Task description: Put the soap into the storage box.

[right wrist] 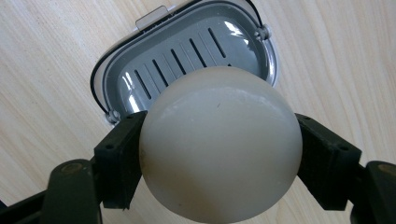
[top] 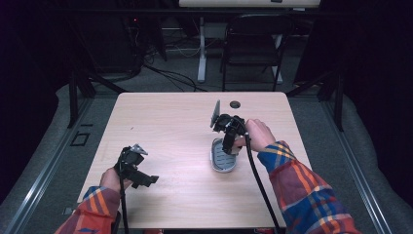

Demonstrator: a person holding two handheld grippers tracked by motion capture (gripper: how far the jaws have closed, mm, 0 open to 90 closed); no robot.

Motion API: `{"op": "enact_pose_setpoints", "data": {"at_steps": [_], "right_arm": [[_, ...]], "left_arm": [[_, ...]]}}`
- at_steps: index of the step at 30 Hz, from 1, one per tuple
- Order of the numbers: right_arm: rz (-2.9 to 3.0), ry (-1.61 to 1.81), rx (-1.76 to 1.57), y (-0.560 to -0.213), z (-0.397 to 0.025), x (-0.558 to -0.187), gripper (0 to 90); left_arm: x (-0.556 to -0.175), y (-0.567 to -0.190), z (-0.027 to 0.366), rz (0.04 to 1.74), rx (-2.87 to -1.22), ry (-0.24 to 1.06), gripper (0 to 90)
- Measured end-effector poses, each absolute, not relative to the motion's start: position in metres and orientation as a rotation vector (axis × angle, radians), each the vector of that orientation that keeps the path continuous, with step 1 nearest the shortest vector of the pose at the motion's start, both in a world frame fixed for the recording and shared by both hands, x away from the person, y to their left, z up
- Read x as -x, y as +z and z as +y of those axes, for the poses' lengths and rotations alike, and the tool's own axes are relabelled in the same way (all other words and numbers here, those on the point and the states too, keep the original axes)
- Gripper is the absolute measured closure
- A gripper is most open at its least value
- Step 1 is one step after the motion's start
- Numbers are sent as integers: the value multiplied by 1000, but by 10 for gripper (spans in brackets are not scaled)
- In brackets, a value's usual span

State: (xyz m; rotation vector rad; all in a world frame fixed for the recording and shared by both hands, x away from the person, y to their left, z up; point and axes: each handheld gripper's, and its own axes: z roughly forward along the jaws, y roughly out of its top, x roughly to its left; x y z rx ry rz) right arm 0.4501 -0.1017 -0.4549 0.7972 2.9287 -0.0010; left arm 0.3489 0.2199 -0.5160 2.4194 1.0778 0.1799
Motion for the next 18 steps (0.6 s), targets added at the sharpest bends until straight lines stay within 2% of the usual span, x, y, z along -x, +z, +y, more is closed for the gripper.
{"op": "enact_pose_setpoints", "data": {"at_steps": [18], "right_arm": [[2961, -2, -773, -474, -83, -456, 245]], "left_arm": [[-349, -516, 221, 1080, -2419, 182, 0]]}}
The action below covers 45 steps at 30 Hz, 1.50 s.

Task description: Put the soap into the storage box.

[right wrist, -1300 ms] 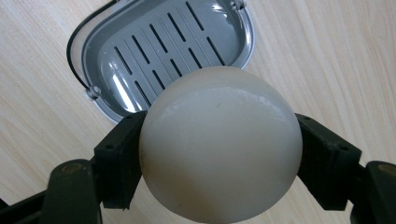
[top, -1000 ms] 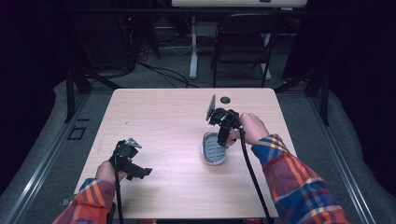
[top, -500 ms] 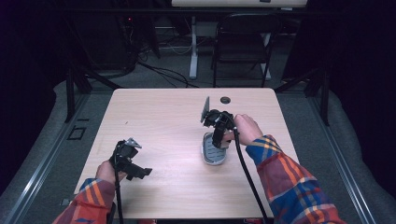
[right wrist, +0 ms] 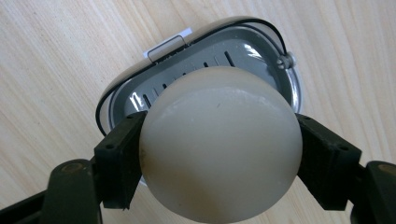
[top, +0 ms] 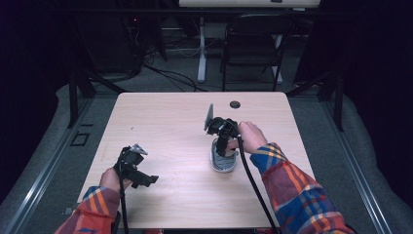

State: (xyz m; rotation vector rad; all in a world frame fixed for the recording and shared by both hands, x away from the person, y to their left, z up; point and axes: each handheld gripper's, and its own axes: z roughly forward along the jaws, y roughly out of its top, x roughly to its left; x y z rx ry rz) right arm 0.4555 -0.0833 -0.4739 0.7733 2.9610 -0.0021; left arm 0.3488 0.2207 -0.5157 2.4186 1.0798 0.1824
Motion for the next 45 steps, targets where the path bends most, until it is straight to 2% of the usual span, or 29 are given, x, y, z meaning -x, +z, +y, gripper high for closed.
{"op": "enact_pose_setpoints", "data": {"at_steps": [17, 45], "right_arm": [[2959, 38, -832, -497, -81, -456, 245], [2960, 26, -822, -510, -88, -457, 243]], "left_arm": [[-350, -516, 220, 1076, -2423, 177, 0], [-349, -516, 220, 1078, -2423, 177, 0]]}}
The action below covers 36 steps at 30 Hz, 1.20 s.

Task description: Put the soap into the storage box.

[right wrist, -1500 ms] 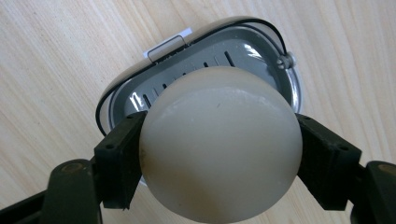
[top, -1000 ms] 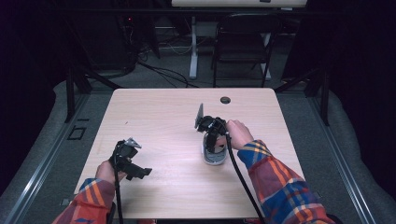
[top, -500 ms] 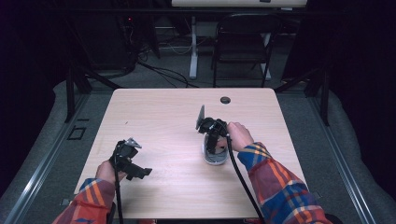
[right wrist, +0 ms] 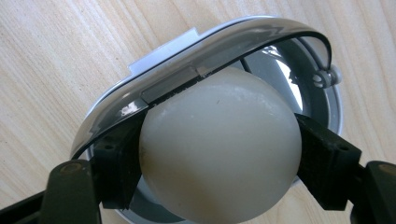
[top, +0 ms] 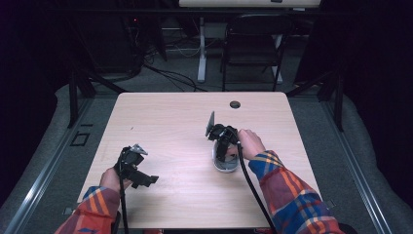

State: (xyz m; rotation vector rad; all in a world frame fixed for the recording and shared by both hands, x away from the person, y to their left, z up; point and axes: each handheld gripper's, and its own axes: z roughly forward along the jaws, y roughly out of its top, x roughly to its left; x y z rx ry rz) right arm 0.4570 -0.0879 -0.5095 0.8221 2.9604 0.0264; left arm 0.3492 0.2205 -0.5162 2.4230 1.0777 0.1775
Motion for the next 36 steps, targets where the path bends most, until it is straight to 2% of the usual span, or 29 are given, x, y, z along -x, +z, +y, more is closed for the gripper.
{"op": "enact_pose_setpoints", "data": {"at_steps": [15, 36], "right_arm": [[2972, 45, -825, -509, -91, -457, 239], [2967, 93, -807, -496, -100, -452, 154]], "left_arm": [[-349, -516, 220, 1078, -2424, 177, 0], [-349, -516, 220, 1076, -2426, 176, 0]]}}
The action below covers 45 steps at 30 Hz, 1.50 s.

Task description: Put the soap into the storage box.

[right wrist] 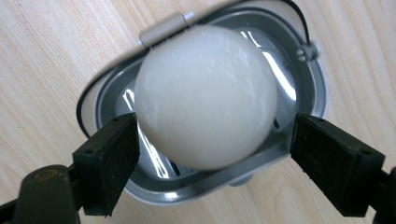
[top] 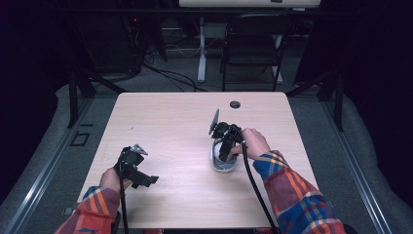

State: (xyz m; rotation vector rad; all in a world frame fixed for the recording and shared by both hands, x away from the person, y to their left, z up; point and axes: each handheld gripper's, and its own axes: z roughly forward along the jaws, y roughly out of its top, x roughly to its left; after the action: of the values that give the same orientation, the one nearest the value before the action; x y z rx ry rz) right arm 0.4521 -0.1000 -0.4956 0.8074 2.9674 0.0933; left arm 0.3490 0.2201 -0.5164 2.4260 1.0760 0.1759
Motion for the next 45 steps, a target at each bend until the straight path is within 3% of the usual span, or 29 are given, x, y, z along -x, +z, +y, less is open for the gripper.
{"op": "enact_pose_setpoints", "data": {"at_steps": [10, 25, 45], "right_arm": [[2945, 138, -806, -485, -106, -446, 138], [2875, 173, -843, -463, -136, -432, 36], [2804, 149, -970, -472, -212, -395, 14]], "left_arm": [[-349, -516, 220, 1076, -2427, 175, 0], [-349, -516, 220, 1075, -2426, 174, 0], [-349, -516, 219, 1072, -2430, 175, 0]]}}
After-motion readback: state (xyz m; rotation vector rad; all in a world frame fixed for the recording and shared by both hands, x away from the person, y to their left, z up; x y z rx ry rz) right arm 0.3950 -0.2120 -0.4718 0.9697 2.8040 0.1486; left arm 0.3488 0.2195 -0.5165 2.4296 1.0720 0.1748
